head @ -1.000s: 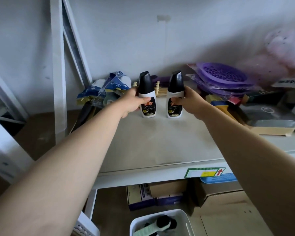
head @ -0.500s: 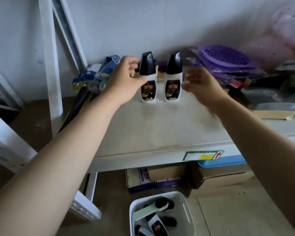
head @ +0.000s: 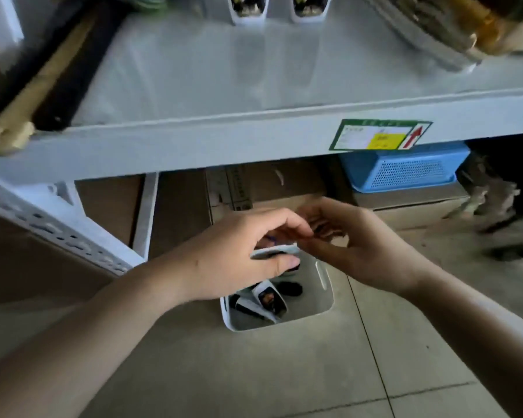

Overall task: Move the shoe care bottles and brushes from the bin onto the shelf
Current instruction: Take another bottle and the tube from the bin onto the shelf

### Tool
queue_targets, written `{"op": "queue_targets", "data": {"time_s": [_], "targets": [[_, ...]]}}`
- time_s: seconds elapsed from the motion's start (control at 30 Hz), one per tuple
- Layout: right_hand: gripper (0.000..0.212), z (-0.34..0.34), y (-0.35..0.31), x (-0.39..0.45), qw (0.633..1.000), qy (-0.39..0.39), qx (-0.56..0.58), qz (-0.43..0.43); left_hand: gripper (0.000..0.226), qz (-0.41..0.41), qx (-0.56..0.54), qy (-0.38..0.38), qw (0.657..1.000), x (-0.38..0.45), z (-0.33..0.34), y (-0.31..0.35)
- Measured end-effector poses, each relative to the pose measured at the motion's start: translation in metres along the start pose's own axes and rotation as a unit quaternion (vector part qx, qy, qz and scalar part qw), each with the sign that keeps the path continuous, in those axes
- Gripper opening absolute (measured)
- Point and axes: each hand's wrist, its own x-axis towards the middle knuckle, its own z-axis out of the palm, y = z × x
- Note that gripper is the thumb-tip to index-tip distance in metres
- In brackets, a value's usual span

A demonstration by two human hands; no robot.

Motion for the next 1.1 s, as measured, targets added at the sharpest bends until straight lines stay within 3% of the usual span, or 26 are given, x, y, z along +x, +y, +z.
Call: {"op": "queue_targets", "data": {"time_s": [0.3, 0.53, 0.6, 0.7, 0.77, 0.87, 0.97, 1.03, 1.1], "targets": [[0.029, 0.092, 0.139, 0.006, 0.984, -0.018, -0.144, 0.106, 0.029, -0.103, 0.109, 0.012, 0.989, 0.015, 0.074, -0.144], [0.044, 0.141, 0.197, 0.019, 0.938, -0.121, -0.240, 0.221, 0.038, -0.201, 0.228, -0.019, 0.952, 0.033, 0.119, -0.233], [0.045, 0.145, 0.202, 0.021, 0.934, -0.123, -0.247, 0.227, 0.038, -0.208, 0.285, -0.040, 0.935, 0.037, 0.130, -0.244], [0.044, 0.149, 0.206, 0.022, 0.933, -0.118, -0.247, 0.235, 0.042, -0.209, 0.424, -0.053, 0.880, 0.039, 0.140, -0.253], [0.041, 0.151, 0.206, 0.022, 0.935, -0.105, -0.236, 0.242, 0.044, -0.211, 0.450, -0.055, 0.866, 0.041, 0.143, -0.254], [0.030, 0.157, 0.203, 0.023, 0.942, -0.064, -0.180, 0.275, 0.038, -0.196, 0.412, -0.034, 0.889, 0.042, 0.146, -0.247], [0.035, 0.159, 0.197, 0.027, 0.937, -0.025, -0.007, 0.349, 0.037, -0.182, 0.309, -0.027, 0.933, 0.037, 0.150, -0.232], [0.035, 0.160, 0.191, 0.029, 0.902, 0.000, 0.163, 0.400, 0.040, -0.176, 0.230, -0.046, 0.956, 0.034, 0.154, -0.223], [0.027, 0.158, 0.187, 0.029, 0.866, 0.051, 0.259, 0.424, 0.044, -0.171, 0.162, -0.076, 0.969, 0.034, 0.156, -0.213]]}}
